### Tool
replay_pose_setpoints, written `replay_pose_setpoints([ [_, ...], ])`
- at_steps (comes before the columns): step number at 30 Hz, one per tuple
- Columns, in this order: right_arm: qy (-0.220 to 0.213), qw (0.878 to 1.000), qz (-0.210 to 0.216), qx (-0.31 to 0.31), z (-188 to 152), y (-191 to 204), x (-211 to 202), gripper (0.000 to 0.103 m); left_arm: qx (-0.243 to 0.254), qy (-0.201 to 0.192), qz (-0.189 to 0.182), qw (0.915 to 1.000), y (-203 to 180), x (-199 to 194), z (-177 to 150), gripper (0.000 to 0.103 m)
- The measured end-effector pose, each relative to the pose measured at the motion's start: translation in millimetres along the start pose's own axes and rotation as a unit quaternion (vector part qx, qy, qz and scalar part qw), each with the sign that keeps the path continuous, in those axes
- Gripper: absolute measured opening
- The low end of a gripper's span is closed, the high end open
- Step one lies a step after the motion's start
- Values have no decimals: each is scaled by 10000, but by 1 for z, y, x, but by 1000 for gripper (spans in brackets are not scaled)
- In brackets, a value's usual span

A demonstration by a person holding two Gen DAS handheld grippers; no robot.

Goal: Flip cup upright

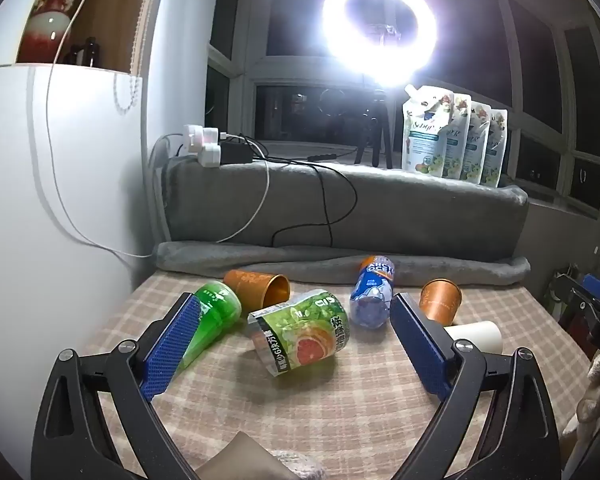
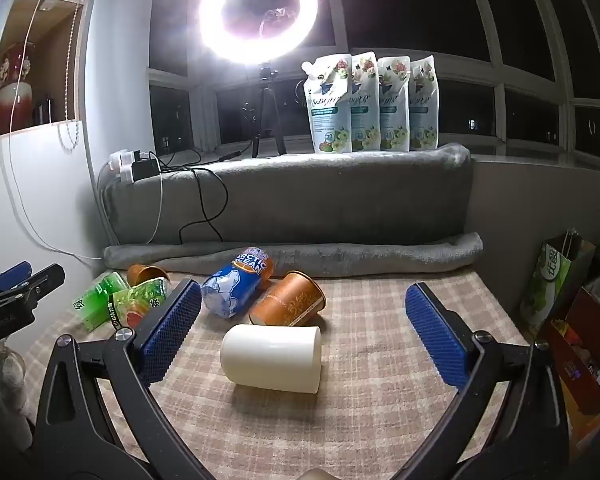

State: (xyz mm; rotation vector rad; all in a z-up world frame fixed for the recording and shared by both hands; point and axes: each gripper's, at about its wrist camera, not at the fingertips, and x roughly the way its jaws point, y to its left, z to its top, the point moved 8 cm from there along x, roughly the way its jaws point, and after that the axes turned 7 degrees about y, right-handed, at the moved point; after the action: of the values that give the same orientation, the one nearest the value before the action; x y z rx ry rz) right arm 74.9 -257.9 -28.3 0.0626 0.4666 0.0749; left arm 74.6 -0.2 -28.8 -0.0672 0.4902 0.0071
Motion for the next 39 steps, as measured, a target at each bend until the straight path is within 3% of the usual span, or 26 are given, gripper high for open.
replay_pose_setpoints([
  [39, -93, 9998, -185, -84, 2, 0, -2, 103, 51, -21, 38, 10000, 4, -2, 1, 95],
])
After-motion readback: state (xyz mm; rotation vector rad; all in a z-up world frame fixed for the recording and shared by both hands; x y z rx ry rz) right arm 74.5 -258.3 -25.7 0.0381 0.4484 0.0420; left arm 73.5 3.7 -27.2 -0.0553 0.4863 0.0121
